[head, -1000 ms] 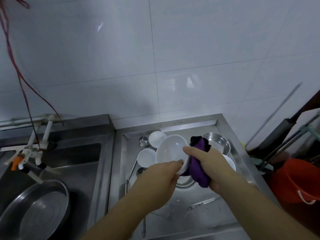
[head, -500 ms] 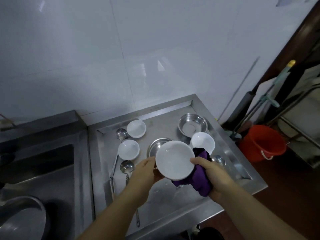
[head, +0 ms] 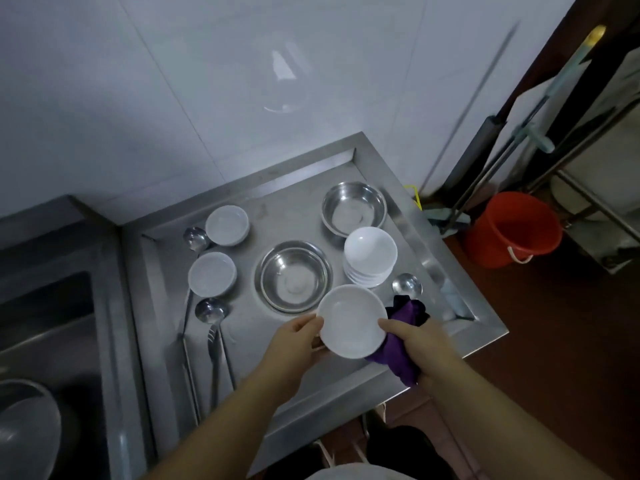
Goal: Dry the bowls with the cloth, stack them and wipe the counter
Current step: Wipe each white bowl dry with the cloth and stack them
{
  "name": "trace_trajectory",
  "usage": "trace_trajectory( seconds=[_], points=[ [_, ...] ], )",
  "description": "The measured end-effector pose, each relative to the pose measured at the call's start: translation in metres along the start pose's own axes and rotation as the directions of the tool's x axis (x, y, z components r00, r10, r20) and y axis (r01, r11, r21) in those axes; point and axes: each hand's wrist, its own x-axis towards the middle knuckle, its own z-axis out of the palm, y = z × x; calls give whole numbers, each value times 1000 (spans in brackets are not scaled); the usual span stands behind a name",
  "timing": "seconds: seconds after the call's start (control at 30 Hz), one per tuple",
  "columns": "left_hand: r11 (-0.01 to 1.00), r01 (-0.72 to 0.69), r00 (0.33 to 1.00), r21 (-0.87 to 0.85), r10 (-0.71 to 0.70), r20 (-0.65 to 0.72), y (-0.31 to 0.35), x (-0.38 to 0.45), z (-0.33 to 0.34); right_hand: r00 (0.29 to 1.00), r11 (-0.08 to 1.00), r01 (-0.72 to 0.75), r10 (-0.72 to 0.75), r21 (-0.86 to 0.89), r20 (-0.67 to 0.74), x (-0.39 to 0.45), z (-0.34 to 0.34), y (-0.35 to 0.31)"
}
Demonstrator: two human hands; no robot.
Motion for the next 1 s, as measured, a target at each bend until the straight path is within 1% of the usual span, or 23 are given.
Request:
trace_trajectory(
  seconds=[0.17,0.27,0.33,0.53,0.7,0.87,1.0],
  points=[
    [996,89,995,9,-90,42,-24,28,39,996,984,-87,80,-158,-49,49,-41,0],
    [990,141,989,-20,-140,43,-43,46,56,994,949,-84,60,-304,-89,74,-58,4],
    [986,165,986,-25,-164,24,-57,60,64,992,913,-79,32,-400,-123,86,-64,8],
    [972,232,969,-24,-233,-80,-87,94,78,978,810,-128,8,-572,-208,106,-67,22],
    [965,259,960,-43,-262,-95,-96,109,90,978,771,-127,-6,-624,-207,117,-66,21],
    [965,261,954,-32,-262,-144,-104,117,98,978,756,-154,26,-636,-206,127,-67,18],
    [968,252,950,-16,-251,-187,-112,119,102,985,734,-137,29,-665,-171,131,-67,19]
  ],
)
